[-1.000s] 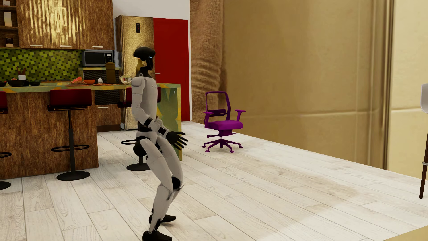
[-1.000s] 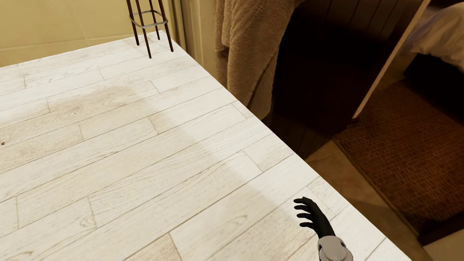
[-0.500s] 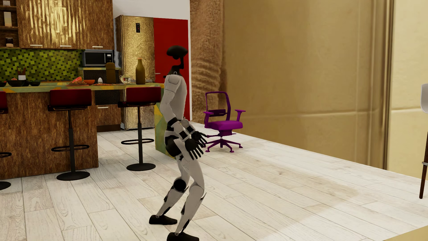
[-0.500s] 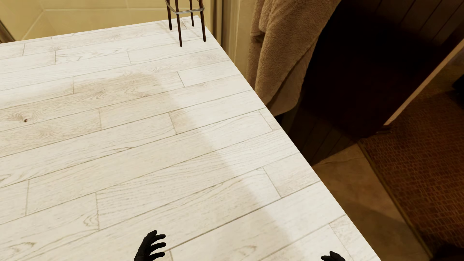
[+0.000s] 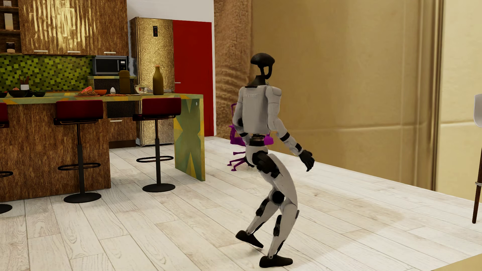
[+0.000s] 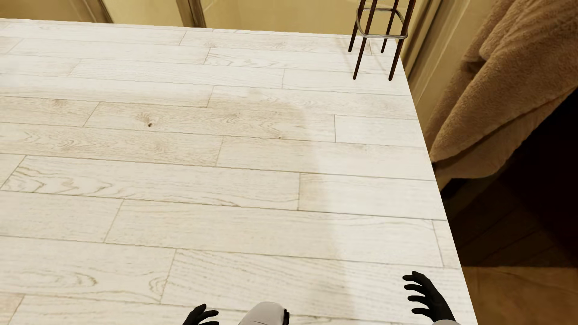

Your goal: Approach the dark pink officechair

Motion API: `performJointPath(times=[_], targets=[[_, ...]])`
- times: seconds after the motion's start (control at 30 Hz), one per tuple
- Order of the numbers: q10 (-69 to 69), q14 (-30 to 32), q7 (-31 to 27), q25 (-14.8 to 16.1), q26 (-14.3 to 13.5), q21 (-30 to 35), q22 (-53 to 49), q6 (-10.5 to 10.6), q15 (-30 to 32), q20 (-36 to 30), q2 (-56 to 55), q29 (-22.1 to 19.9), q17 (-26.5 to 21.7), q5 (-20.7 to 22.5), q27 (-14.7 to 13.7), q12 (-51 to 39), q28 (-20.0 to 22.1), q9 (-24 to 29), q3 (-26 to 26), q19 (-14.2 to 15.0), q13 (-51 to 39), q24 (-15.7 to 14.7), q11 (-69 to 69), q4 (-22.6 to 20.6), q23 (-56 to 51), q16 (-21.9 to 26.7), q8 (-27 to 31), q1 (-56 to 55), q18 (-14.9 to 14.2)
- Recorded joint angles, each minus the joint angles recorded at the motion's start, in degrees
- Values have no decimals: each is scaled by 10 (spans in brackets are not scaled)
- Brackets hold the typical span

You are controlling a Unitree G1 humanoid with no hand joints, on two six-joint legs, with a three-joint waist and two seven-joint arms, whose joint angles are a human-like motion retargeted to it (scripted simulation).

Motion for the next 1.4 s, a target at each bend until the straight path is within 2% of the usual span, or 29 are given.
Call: performJointPath(times=[0.07,0.1,0.17,0.2,0.27,0.3,0.37,0.4,0.43,0.47,0.53,0.57,0.6,0.63,0.7,0.77,0.83,0.87,0.9,0.93,0.97,1.03,1.07,1.13,1.2,1.23,1.3,1.37,1.4], targets=[[-174,-100,7,34,6,35,-12,28,11,-4,36,-34,49,-8,29,5,-16,-4,14,18,-71,25,60,24,-20,15,-24,-19,-6],[-212,-56,12,38,-1,48,39,23,75,-26,-12,-36,68,-14,11,5,-2,-16,-9,25,-83,36,171,22,-3,33,-4,5,8],[-215,-102,-2,21,-3,48,73,-9,41,-18,-95,-13,80,25,-30,5,29,-35,-66,32,-18,28,224,-1,9,44,41,47,7],[-235,-114,-13,4,-7,28,60,-30,26,-19,-128,8,72,34,-22,3,42,-38,-87,35,21,19,208,-14,5,43,44,80,4],[-278,-140,-35,-21,-27,9,34,-61,43,-35,-174,43,51,22,34,5,55,-40,-114,44,63,24,152,-32,-17,27,34,151,-3],[-280,-163,-45,-22,-30,15,11,-65,52,-23,-180,50,38,6,46,-11,50,-40,-103,52,62,34,78,-34,-17,10,25,174,-7],[-202,-186,-52,-3,-20,-6,-26,-70,76,-3,-153,43,14,-13,-2,-62,24,-22,-60,76,48,46,-22,-45,3,-2,16,190,1],[-90,-104,-43,20,-15,-8,-9,-49,155,-23,-133,21,-3,-12,-48,-69,9,-14,-32,62,30,42,-26,-36,31,12,8,147,10],[-4,-11,-28,45,-7,-11,10,-17,141,-19,-108,-10,-10,-11,-84,-55,-11,-6,-11,6,11,33,-24,-19,37,22,-11,97,18],[40,-3,-7,71,6,-6,25,16,118,-12,-79,-43,-6,-10,-111,-19,-26,0,8,-58,-13,19,-28,-4,42,30,-23,53,-2],[-38,-90,15,100,59,30,-1,67,87,14,-6,-74,25,-24,-89,35,-24,-5,48,13,-23,22,-67,21,-5,24,-44,13,-36],[-124,-116,15,98,81,54,-10,83,72,35,32,-71,43,-28,-46,56,-15,-8,54,-7,-49,38,-80,31,-16,10,-54,20,-46],[-201,-115,11,82,92,63,-5,89,43,25,58,-57,48,-37,-7,57,-5,-17,59,8,-60,55,-72,40,-36,16,-65,29,-40],[-248,-66,15,60,91,69,14,81,14,8,63,-38,61,-45,13,59,8,-24,46,16,-72,65,-18,46,-27,32,-56,48,-22],[-239,-102,6,4,54,54,71,30,127,-35,-35,3,81,-27,20,52,45,-27,-26,29,-41,62,187,24,-2,37,27,83,-22],[-269,-133,-8,-44,14,19,32,-42,70,-17,-95,43,61,-1,28,21,64,-35,-94,42,34,34,160,4,8,28,64,141,-33],[-269,-177,-29,-55,-28,0,-20,-88,40,-14,-106,59,31,-11,21,-30,48,-51,-99,59,92,28,5,-6,25,10,49,183,-45],[-211,-174,-47,-42,-42,8,-10,-78,78,-29,-79,54,10,-11,15,-66,24,-38,-70,43,96,25,6,1,31,-7,30,180,-35],[-120,-92,-46,-13,-50,1,7,-56,60,-30,-38,35,-3,-11,12,-63,-12,-20,-47,-11,63,16,-8,9,17,2,8,146,-5],[-63,-25,-35,22,-48,-6,-2,-28,47,-3,-5,9,-8,-11,1,-24,-46,-16,-23,3,27,7,-29,23,11,7,-11,105,18],[-62,-33,-13,55,-33,-5,-1,-3,34,4,35,-20,2,-13,-5,4,-68,-10,12,-3,-12,5,-52,39,-5,34,-28,78,18],[-208,-94,9,86,13,56,-11,39,3,21,66,-49,51,-20,-16,85,-44,-24,48,23,-81,31,-22,46,-40,26,-30,62,13],[-229,-118,7,80,28,63,56,42,50,-29,19,-44,85,-34,-32,86,-13,-29,38,41,-100,44,96,31,-16,44,-6,75,-18],[-251,-152,-6,39,57,86,66,17,67,-18,-65,3,71,5,-39,74,46,-22,-26,61,-37,28,173,10,-1,37,46,128,-22],[-291,-174,-19,-9,51,11,5,-31,47,-8,-128,49,51,12,-18,16,82,-19,-85,71,36,4,96,-16,8,18,42,193,-29],[-234,-173,-30,-22,35,-3,-31,-45,80,-4,-121,57,30,11,-19,-23,79,-15,-81,72,59,8,14,-25,40,4,44,191,-27],[-44,-33,-22,-11,-19,-2,15,-10,48,-32,-77,28,-10,9,-10,-52,22,-12,-51,-50,37,19,21,-8,57,0,4,96,32],[-32,-48,8,27,-30,1,-10,28,10,-3,-3,-29,7,0,0,-11,-42,-10,2,-4,2,16,-12,14,5,14,-30,27,2],[-79,-79,13,47,-21,23,-17,39,-7,13,35,-48,24,-3,-1,12,-49,-18,31,-21,-26,18,-33,15,-7,12,-42,9,-10]])
